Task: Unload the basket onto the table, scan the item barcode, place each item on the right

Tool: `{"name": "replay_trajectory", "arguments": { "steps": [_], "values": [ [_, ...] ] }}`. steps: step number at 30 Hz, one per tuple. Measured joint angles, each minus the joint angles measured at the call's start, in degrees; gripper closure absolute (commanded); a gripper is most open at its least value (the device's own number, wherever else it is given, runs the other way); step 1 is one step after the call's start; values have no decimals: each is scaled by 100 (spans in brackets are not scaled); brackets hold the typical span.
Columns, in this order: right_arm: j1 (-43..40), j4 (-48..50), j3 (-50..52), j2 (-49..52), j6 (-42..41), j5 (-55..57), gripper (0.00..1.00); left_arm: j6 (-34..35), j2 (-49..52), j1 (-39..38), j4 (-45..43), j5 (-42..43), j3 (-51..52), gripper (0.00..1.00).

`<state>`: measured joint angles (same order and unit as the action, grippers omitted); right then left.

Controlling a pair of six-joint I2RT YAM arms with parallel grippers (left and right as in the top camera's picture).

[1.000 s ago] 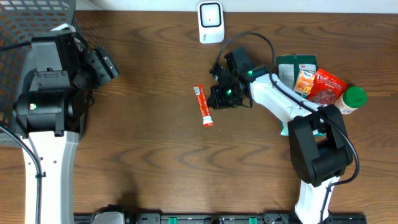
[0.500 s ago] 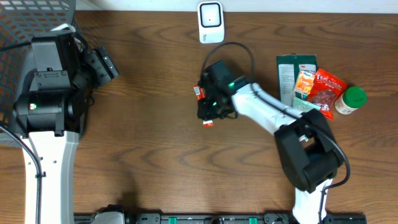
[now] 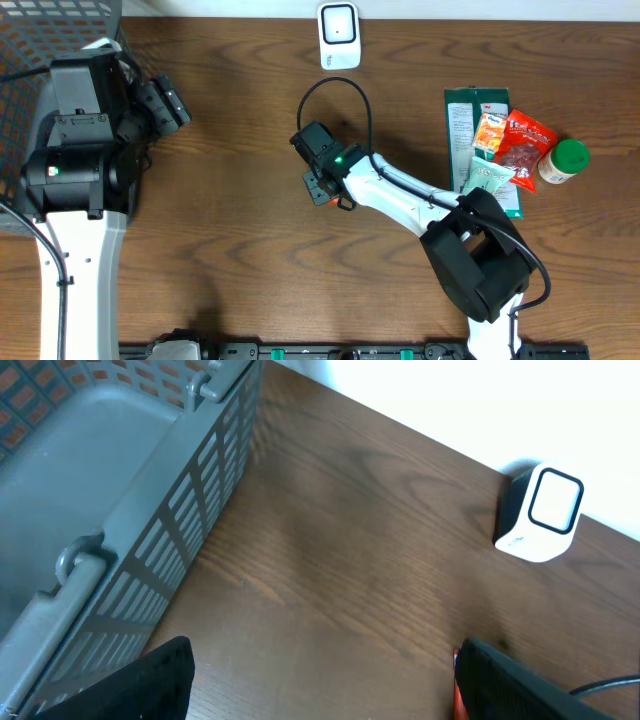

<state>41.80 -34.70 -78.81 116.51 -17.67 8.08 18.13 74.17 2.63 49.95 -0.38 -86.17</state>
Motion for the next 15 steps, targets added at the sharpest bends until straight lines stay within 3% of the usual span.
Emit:
{"name": "replay_trajectory", "arguments": {
  "steps": [15],
  "values": [
    [0,535,289,0,-105,50,71,-2,0,0,0,0,0,16]
  ]
}}
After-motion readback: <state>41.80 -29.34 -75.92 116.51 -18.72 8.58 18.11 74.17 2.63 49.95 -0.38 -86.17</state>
